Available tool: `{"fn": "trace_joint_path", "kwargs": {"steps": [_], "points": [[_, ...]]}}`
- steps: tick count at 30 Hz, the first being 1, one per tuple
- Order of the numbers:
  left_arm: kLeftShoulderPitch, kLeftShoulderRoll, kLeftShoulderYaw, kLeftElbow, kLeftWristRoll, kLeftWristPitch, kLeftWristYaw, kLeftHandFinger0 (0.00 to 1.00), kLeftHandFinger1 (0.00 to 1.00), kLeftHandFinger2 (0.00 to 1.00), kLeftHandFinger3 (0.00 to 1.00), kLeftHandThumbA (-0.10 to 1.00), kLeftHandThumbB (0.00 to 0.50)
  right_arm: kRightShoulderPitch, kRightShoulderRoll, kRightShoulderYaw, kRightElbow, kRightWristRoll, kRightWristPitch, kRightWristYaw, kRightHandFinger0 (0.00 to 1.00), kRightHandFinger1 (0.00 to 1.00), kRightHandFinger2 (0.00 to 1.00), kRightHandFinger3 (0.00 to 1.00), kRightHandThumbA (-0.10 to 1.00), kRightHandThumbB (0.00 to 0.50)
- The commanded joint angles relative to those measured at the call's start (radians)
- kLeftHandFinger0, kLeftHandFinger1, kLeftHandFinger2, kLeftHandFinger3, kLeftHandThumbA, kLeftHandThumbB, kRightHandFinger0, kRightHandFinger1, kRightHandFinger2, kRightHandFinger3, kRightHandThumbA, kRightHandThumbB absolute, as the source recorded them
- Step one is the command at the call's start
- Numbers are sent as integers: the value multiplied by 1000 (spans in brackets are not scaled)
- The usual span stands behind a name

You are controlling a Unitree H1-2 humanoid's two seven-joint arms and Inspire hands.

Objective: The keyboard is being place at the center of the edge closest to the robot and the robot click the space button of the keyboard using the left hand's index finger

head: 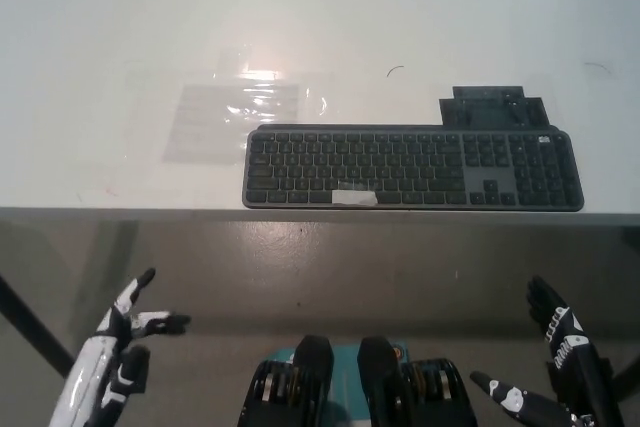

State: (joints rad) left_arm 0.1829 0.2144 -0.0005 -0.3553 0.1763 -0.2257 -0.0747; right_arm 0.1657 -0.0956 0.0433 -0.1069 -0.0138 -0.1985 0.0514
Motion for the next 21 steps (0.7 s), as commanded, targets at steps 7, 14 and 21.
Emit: {"fn": "trace_joint_path", "kwargs": {"steps": [7, 14, 21], "points": [[-90, -8, -5, -87, 193, 8, 4, 0, 0, 254, 1000, 1000, 432, -14, -1, -3, -34, 4, -37, 7, 1000, 1000, 1000, 1000, 1000, 277], [-224, -3, -71, -8, 267, -1, -24, 0, 5, 284, 1000, 1000, 339, -20, 2, -2, -23, 3, -55, 5, 1000, 1000, 1000, 1000, 1000, 248], [-341, -20, -159, 78, 410, 73, -41, 0, 0, 192, 1000, 1000, 434, -28, -3, -3, -23, 3, -50, 7, 1000, 1000, 1000, 1000, 1000, 250]]}}
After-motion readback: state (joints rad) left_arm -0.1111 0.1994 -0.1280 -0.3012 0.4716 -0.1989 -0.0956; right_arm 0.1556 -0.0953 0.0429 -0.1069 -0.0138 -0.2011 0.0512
